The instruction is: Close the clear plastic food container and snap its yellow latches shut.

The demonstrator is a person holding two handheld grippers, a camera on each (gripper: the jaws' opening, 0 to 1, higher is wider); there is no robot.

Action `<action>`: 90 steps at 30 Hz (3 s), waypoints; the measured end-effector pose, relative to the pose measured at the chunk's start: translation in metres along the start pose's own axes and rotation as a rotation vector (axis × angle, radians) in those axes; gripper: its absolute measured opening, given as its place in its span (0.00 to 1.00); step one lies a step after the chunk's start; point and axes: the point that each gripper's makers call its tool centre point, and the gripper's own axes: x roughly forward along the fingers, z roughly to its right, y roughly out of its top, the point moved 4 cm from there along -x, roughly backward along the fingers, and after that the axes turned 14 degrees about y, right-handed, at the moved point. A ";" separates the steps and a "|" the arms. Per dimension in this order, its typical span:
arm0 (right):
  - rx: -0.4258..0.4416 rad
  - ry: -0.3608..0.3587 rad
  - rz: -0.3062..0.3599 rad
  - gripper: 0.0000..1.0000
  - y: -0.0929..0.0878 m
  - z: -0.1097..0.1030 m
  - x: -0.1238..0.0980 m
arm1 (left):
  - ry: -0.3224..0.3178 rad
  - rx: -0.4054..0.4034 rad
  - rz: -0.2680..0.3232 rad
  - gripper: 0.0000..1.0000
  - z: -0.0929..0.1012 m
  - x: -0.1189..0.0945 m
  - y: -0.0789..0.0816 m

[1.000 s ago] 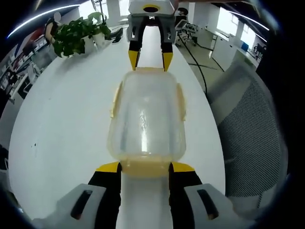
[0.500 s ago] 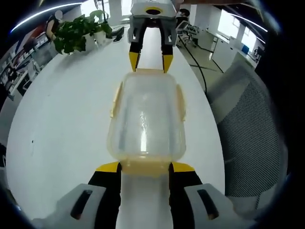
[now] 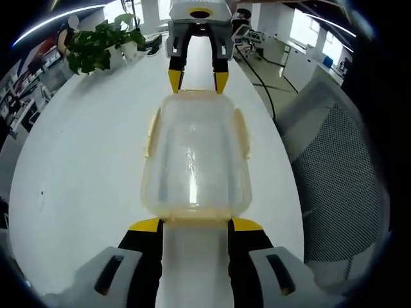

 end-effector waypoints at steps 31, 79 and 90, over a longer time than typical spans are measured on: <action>0.632 -0.105 0.439 0.35 0.001 -0.003 -0.026 | 0.061 -0.633 0.093 0.37 -0.003 -0.026 -0.004; 1.010 -0.064 0.554 0.16 -0.001 -0.004 -0.005 | 0.097 -1.174 -0.013 0.27 0.015 0.002 0.009; 1.027 -0.054 0.616 0.18 0.000 -0.007 -0.005 | 0.090 -1.151 0.020 0.31 0.016 0.001 0.004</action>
